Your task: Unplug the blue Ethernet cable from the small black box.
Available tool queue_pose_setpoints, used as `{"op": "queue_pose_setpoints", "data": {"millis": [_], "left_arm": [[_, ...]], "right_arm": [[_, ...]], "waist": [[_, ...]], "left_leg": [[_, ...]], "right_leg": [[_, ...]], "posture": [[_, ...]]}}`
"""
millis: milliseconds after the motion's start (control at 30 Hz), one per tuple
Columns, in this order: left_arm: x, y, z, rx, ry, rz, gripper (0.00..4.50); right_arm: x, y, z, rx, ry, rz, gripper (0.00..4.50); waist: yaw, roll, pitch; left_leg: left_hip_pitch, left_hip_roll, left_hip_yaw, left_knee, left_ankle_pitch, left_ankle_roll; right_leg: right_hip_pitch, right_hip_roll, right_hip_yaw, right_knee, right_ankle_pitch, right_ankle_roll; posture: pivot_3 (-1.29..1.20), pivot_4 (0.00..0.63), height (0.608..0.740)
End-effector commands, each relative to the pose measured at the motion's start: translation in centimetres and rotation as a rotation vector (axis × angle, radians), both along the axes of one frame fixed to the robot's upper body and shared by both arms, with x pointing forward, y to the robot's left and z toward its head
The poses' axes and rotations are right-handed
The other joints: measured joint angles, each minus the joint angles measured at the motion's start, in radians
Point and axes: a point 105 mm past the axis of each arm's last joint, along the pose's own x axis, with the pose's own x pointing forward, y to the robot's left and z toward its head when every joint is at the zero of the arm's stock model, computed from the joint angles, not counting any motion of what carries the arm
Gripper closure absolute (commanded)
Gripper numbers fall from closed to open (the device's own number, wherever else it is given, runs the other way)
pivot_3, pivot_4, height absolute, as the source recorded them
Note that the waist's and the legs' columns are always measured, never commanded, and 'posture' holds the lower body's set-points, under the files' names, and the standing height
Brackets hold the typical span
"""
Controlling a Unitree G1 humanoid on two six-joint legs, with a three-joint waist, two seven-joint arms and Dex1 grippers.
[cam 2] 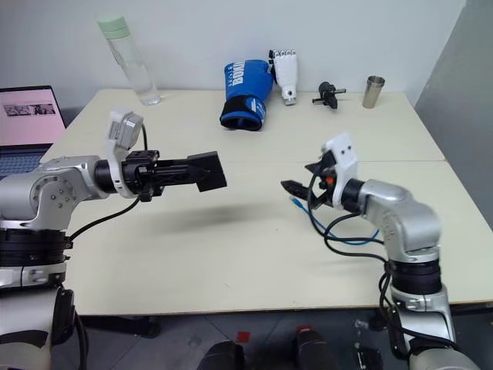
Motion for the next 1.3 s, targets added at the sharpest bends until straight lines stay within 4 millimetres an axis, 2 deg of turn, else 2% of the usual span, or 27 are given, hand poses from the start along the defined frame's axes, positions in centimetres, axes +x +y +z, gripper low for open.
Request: {"op": "queue_pose_setpoints", "data": {"millis": [33,133,267,367,500,600,700,933,1000,1133,1300], "left_arm": [[0.7,1.5,1.4,0.001,-0.116,0.122,3.7],[3.9,3.4,0.7,0.046,-0.226,0.389,3.7],[6.0,4.9,-1.0,0.144,-0.317,0.604,3.7],[7.5,6.2,-1.8,0.158,-0.355,0.78,3.7],[8.7,6.4,-4.2,0.145,-0.354,0.949,3.7],[9.3,5.9,-7.3,0.154,-0.335,1.047,3.7],[9.5,5.4,-9.4,0.132,-0.304,1.091,3.7],[10.1,5.0,-10.7,0.086,-0.287,1.103,3.7],[10.3,5.1,-11.4,0.131,-0.3,1.107,3.01],[10.3,5.0,-12.2,0.121,-0.272,1.1,2.33],[10.2,5.3,-12.2,0.104,-0.266,1.106,1.29]], "right_arm": [[-3.7,1.5,4.2,0.048,-0.084,0.194,0.07],[-5.5,2.8,6.2,0.079,-0.135,0.284,0.07],[-6.6,3.7,6.0,0.046,-0.18,0.335,0.07],[-6.1,4.2,5.2,0.018,-0.201,0.317,0.07],[-4.5,4.5,3.8,-0.016,-0.232,0.253,0.07],[-3.4,4.7,3.0,-0.011,-0.235,0.21,0.07],[-2.9,4.7,2.6,-0.003,-0.236,0.183,0.07],[-2.7,4.6,2.3,0.025,-0.215,0.157,0.07],[-2.7,4.6,2.1,0.024,-0.207,0.157,0.0],[-2.8,4.6,2.1,0.027,-0.196,0.155,0.0],[-2.9,4.9,2.5,0.036,-0.192,0.152,0.0]], "waist": [[0.0,0.0,0.0],[0.002,0.0,0.0],[0.006,-0.001,0.0],[0.009,-0.001,0.0],[0.016,-0.001,0.0],[0.021,-0.001,-0.001],[0.023,-0.001,-0.001],[0.024,-0.001,-0.001],[0.024,-0.001,-0.001],[0.024,-0.001,-0.001],[0.023,-0.001,-0.001]], "left_leg": [[0.0,0.0,0.0,0.0,0.0,0.0],[0.0,0.0,0.0,0.0,0.0,0.0],[0.0,0.0,0.0,0.0,0.0,0.0],[0.0,0.0,0.0,0.0,0.0,0.001],[-0.001,-0.001,0.0,0.0,0.0,0.001],[0.0,-0.001,0.001,0.001,0.0,0.001],[0.0,-0.001,0.001,0.001,0.0,0.001],[-0.001,-0.001,0.0,0.0,0.0,0.001],[-0.001,-0.001,0.0,0.001,0.0,0.001],[-0.001,-0.001,0.0,0.0,0.0,0.001],[-0.001,-0.001,0.0,0.0,0.0,0.001]], "right_leg": [[0.0,0.0,0.0,0.0,0.0,0.0],[0.0,0.0,0.0,0.0,0.0,0.0],[0.001,-0.001,0.0,-0.001,0.0,0.0],[0.001,-0.001,0.0,-0.002,0.0,0.0],[0.001,-0.002,0.0,-0.002,0.0,0.0],[0.002,-0.002,0.0,-0.003,0.0,0.0],[0.002,-0.002,0.0,-0.003,0.001,0.0],[0.002,-0.002,-0.001,-0.003,0.001,0.0],[0.002,-0.002,-0.001,-0.003,0.001,0.0],[0.002,-0.002,-0.001,-0.003,0.001,0.0],[0.002,-0.002,-0.002,-0.003,0.001,0.0]], "posture": [[0.0,0.15,0.74],[0.0,0.15,0.74],[0.0,0.15,0.74],[0.0,0.15,0.74],[0.0,0.15,0.74],[0.0,0.15,0.74],[0.0,0.15,0.74],[0.0,0.15,0.74],[0.0,0.15,0.74],[0.0,0.15,0.74],[0.0,0.15,0.74]]}}
